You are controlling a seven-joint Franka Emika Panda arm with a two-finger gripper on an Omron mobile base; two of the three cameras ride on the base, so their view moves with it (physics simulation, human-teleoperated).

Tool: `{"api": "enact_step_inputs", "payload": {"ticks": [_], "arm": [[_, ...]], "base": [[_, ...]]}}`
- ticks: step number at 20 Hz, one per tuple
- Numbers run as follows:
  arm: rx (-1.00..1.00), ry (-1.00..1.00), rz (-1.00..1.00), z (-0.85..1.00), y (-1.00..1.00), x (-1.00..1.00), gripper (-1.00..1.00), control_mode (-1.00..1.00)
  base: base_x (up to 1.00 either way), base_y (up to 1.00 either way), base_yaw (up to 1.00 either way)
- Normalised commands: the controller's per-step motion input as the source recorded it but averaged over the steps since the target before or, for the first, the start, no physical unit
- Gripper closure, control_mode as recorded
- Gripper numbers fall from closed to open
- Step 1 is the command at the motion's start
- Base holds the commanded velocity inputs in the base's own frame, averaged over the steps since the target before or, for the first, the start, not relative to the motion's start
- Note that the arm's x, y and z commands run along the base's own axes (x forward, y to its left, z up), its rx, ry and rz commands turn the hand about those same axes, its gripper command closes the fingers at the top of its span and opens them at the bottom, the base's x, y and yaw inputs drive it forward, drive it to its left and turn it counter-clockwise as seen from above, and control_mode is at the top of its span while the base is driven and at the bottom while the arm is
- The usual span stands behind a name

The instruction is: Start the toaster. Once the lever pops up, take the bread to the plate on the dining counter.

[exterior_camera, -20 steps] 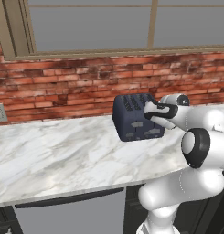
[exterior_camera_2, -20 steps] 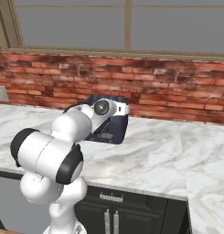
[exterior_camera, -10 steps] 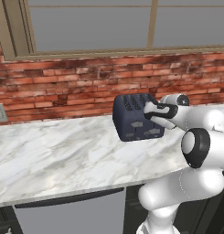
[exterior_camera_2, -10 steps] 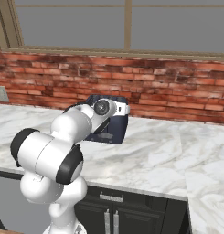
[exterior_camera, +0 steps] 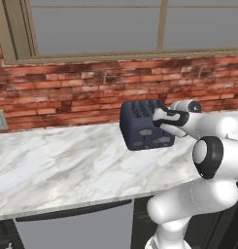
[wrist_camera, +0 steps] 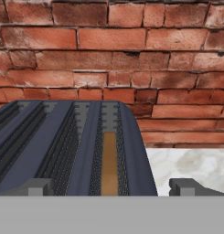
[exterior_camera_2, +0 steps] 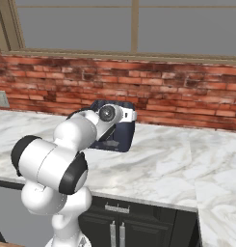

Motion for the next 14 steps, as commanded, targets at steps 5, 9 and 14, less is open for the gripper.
{"api": "enact_step_inputs", "payload": {"ticks": [5,9,14], "arm": [[0.00,0.00,0.00,0.00,0.00,0.00,-1.00,-1.00],[0.00,0.00,0.00,0.00,0.00,0.00,-1.00,-1.00],[0.00,0.00,0.00,0.00,0.00,0.00,-1.00,-1.00]], "base": [[0.00,0.00,0.00],[0.00,0.00,0.00],[0.00,0.00,0.00]]}}
